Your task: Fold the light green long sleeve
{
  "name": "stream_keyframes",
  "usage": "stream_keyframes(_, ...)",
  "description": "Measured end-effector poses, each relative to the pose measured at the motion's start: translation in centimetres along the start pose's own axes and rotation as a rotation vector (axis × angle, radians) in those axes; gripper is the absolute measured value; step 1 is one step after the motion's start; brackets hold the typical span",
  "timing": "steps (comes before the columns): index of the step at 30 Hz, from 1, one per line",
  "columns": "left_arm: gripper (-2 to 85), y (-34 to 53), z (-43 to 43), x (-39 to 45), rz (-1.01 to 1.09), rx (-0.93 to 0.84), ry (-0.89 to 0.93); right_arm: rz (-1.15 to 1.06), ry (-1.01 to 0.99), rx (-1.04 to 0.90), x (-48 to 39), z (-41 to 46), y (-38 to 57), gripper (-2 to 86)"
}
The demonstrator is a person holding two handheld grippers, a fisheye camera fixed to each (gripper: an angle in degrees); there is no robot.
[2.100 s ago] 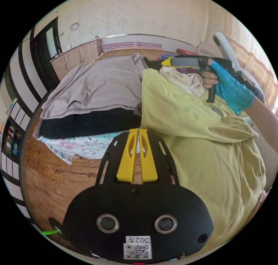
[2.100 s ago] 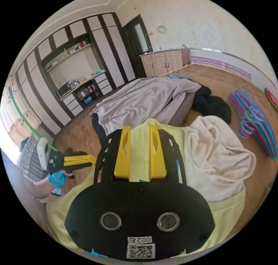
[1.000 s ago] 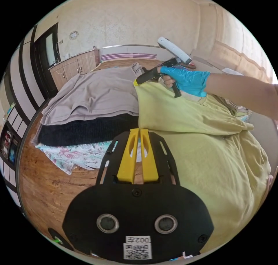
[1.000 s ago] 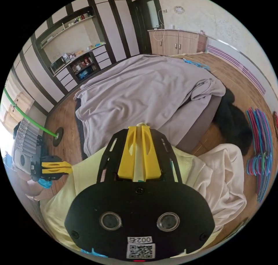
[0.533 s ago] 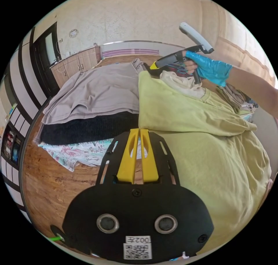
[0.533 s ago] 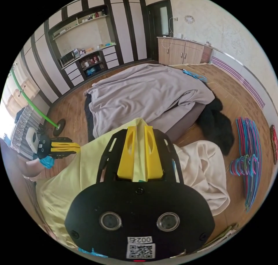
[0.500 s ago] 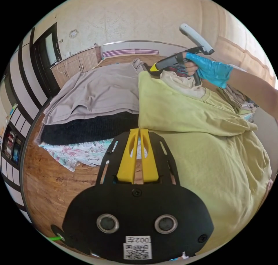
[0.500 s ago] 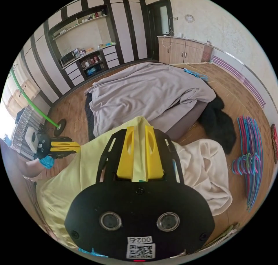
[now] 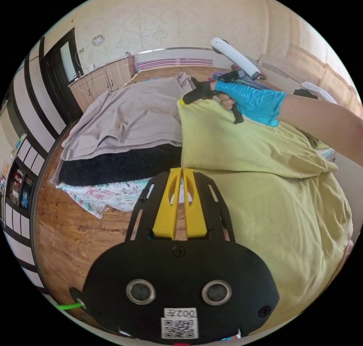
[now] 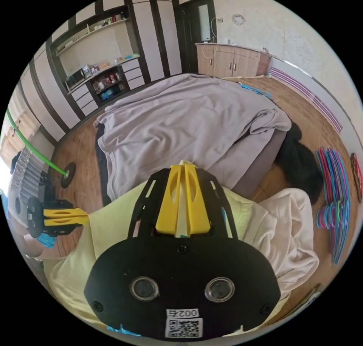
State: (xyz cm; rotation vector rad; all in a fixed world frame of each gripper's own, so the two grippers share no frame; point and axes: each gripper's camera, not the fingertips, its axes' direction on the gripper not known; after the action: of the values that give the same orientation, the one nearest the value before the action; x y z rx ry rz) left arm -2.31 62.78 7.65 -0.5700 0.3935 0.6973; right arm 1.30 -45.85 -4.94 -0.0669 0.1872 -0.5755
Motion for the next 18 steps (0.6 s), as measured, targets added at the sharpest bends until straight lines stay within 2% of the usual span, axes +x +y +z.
stream_keyframes(5, -1.0, -0.9, 0.0, 0.5, -0.010, -0.027, 0.034, 0.017, -0.124, -0.052, 2.2, -2.6, 2.1, 5.6)
stream_keyframes(10, -1.0, -1.8, -0.7, 1.3, -0.020, -0.032, 0.048, 0.021, -0.150, 0.021, 4.5, -9.0, 6.8, 6.8)
stream_keyframes(18, -1.1, -3.9, -2.7, 3.6, -0.028, -0.042, 0.049, 0.033, 0.114, 0.074, 6.0, -20.4, 20.6, 6.1)
